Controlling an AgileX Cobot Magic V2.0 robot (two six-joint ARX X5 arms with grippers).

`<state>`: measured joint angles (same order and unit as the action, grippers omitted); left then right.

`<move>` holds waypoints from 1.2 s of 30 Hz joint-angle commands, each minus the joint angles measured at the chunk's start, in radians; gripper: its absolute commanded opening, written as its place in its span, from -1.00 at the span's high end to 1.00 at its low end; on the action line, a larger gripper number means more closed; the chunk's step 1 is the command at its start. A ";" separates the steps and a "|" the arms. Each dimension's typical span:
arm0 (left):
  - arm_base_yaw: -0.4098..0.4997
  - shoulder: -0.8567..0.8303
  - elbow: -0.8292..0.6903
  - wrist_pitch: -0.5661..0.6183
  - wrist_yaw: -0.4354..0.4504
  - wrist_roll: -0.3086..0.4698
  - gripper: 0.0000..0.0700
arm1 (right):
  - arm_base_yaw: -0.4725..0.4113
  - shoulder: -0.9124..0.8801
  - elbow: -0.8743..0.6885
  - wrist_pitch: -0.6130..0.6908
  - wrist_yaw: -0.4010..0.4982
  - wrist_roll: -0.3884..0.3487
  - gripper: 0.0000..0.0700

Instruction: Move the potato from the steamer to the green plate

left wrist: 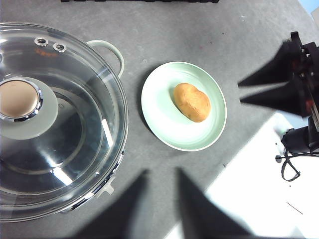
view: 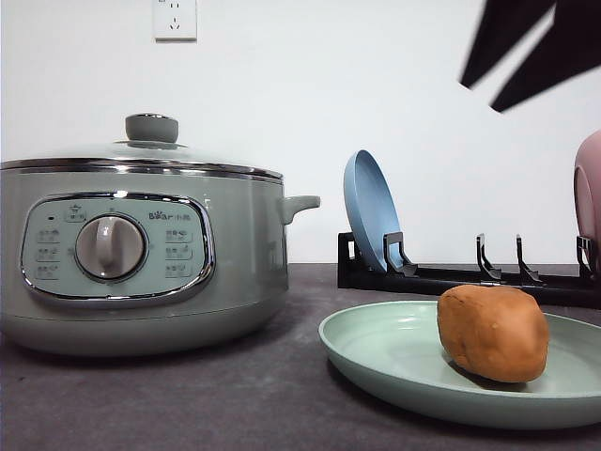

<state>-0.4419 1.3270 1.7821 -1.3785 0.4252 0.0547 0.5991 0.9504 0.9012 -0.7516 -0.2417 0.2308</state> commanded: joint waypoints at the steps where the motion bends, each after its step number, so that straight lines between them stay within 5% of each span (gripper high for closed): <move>1: -0.005 0.005 0.030 0.014 0.006 0.009 1.00 | 0.006 0.007 0.015 0.007 0.004 -0.014 1.00; 24: -0.005 0.003 0.030 0.018 0.006 0.009 1.00 | 0.006 0.007 0.015 0.011 0.006 -0.014 1.00; 27: 0.010 -0.026 0.029 0.037 -0.010 0.083 1.00 | 0.006 0.007 0.015 0.011 0.006 -0.014 1.00; 31: 0.061 -0.121 -0.007 0.208 -0.010 0.161 1.00 | 0.006 0.007 0.015 0.011 0.006 -0.014 1.00; 36: 0.188 -0.294 -0.150 0.500 -0.010 0.168 1.00 | 0.006 0.007 0.015 0.011 0.006 -0.014 1.00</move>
<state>-0.2656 1.0427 1.6448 -0.9321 0.4179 0.1988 0.5991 0.9504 0.9012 -0.7506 -0.2359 0.2272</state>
